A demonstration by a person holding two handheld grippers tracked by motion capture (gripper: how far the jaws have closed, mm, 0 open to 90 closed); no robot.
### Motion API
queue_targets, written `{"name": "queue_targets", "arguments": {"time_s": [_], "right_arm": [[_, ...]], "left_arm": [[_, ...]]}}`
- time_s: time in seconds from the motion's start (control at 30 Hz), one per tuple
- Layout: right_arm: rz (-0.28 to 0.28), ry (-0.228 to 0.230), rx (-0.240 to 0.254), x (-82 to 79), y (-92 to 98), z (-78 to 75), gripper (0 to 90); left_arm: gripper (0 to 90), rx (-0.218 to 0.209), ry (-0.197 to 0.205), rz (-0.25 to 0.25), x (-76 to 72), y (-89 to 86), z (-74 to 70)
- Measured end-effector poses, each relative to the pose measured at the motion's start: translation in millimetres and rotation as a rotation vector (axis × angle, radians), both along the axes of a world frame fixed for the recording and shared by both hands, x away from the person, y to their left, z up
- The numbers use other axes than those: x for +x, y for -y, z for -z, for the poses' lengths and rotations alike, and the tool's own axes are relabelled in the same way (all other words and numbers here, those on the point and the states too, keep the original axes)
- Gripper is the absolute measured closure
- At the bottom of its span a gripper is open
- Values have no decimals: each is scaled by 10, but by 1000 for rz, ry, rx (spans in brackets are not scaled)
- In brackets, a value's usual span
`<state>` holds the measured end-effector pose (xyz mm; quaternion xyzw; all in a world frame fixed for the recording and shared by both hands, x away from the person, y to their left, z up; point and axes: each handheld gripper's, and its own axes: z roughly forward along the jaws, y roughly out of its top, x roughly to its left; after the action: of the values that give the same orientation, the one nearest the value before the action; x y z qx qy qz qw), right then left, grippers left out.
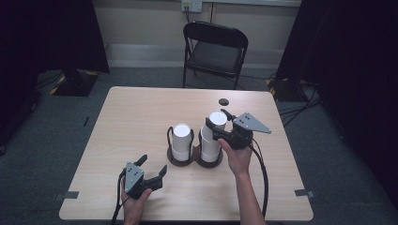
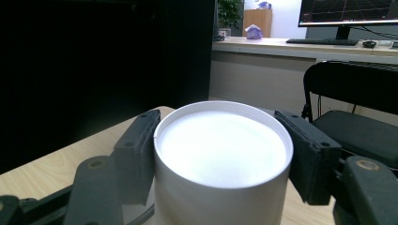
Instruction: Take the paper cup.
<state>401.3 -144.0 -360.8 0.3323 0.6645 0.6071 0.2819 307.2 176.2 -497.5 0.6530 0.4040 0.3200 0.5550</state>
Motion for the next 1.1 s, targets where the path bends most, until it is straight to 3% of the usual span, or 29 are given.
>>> {"name": "queue_targets", "arguments": {"time_s": [0.23,0.4,0.53,0.7,0.93,1.1], "right_arm": [[-5,8,22,-50,32,-54,349],[-8,12,34,-79,48,-100,348],[-5,-6,71,-123,83,-109,348],[-5,-5,99,-193,117,-111,348],[-27,-35,170,-309,208,-70,348],[-28,-50,176,-390,246,15,348]], "left_arm": [[166,-30,-12,-1,-1,-35,0],[177,-43,-36,43,1,-42,-28],[187,-64,-69,89,18,-30,-40],[219,-82,-62,108,12,-14,-63],[271,-91,-39,180,-13,104,-154],[282,-94,-33,214,-20,151,-169]]}}
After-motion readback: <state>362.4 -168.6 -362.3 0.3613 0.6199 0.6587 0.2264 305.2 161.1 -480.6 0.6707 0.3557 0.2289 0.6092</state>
